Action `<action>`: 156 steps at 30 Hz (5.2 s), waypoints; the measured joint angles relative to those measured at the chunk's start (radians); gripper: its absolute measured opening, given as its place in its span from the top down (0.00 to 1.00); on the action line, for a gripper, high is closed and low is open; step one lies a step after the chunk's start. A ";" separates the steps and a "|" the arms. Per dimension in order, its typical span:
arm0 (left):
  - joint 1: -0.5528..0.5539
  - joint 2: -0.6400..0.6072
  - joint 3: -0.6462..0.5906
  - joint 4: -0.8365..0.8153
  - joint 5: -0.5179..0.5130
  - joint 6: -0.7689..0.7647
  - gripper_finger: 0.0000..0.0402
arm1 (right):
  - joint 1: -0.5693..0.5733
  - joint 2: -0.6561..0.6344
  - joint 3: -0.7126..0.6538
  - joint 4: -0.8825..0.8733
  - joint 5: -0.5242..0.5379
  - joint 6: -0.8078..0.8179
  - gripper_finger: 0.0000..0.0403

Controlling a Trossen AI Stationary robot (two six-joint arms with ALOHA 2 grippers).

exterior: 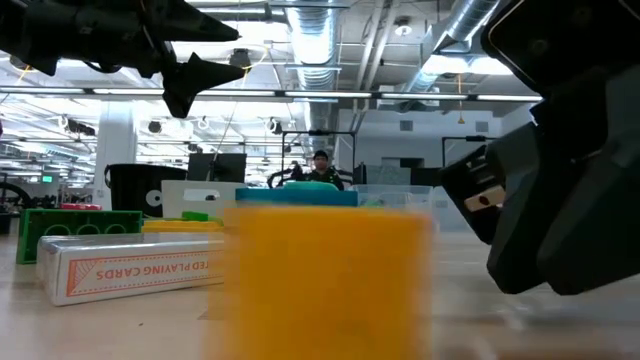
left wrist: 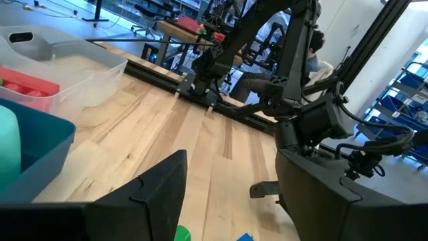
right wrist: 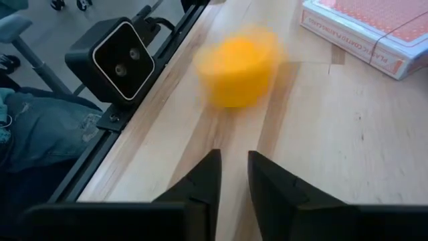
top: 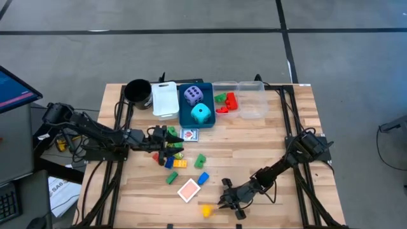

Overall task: Pick & Place Toys
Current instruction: Put the yellow 1 stud game piece into the left transparent bin

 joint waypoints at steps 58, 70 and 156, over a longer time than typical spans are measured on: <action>0.000 0.003 0.000 -0.003 0.000 -0.010 0.44 | 0.051 0.001 0.122 -0.077 0.124 0.125 0.32; 0.000 0.003 0.000 -0.011 0.055 -0.010 0.44 | 0.124 0.001 0.122 -0.128 0.308 0.302 0.32; 0.000 0.002 0.000 -0.002 0.079 -0.029 0.44 | 0.137 0.278 0.286 0.063 0.467 0.116 0.77</action>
